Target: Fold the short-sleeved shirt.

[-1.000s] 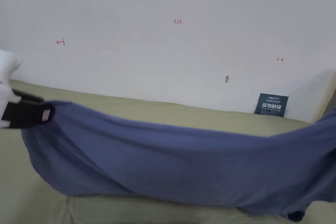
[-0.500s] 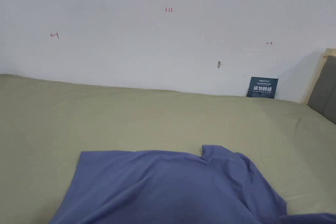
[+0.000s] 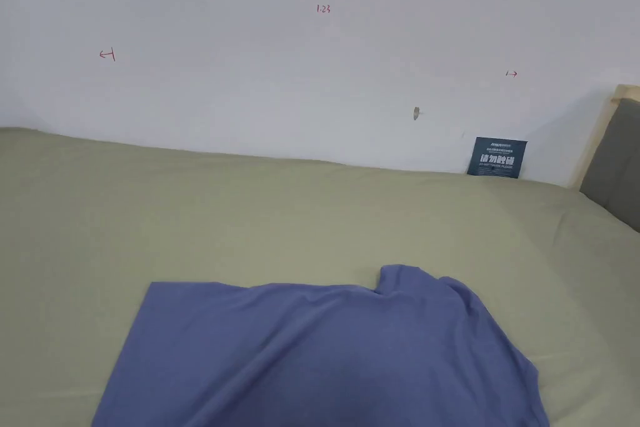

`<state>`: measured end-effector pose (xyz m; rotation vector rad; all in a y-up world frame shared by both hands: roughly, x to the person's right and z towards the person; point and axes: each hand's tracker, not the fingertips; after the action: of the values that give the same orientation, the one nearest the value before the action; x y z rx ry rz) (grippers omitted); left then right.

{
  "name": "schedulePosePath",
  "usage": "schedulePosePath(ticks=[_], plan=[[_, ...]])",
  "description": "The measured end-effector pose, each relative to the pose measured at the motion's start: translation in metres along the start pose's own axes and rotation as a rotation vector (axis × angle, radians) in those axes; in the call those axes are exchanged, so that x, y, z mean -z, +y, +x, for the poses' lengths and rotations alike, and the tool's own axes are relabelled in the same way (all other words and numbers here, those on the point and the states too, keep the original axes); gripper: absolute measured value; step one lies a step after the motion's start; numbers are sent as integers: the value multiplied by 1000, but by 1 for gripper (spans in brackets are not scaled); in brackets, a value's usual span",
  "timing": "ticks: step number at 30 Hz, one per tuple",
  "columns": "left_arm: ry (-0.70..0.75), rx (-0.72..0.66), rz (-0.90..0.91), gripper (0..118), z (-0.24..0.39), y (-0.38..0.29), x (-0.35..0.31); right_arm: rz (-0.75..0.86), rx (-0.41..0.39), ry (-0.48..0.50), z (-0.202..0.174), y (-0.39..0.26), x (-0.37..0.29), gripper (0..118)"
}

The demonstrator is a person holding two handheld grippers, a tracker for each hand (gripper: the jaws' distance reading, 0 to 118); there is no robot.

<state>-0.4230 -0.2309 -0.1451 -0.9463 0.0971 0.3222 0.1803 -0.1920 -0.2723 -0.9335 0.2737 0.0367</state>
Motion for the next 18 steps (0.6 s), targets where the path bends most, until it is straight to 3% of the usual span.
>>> schedulePosePath(ticks=[1, 4, 10, 12, 13, 14, 15, 16, 18], plan=[[-15, -12, 2, 86, -2, 0, -1, 0, 1, -3, 1, -1, 1, 81], [-72, -109, 11, 85, 0, -3, -4, 16, 15, 13, -2, 0, -6, 81], [-55, -24, 86, 84, 48, 6, -32, 98, -6, 0, -42, 17, -29, 81], [-25, -10, 122, 77, 71, 5, -40, 115, -10, -1, -64, 19, -34, 80], [16, -15, 144, 50, 83, 2, -44, 121, -18, -14, -80, 17, -37, 79], [53, 0, 167, 12, 96, -2, -47, 147, -26, -40, -93, 12, -38, 74], [82, 23, 167, 0, 111, -6, -48, 167, -24, -74, -106, 6, -39, 50], [98, 48, 168, 0, 119, -11, -44, 177, -26, -86, -116, -1, -39, 1], [152, 94, 179, 0, 149, -33, -39, 156, -29, -76, -137, -19, -33, 1]])
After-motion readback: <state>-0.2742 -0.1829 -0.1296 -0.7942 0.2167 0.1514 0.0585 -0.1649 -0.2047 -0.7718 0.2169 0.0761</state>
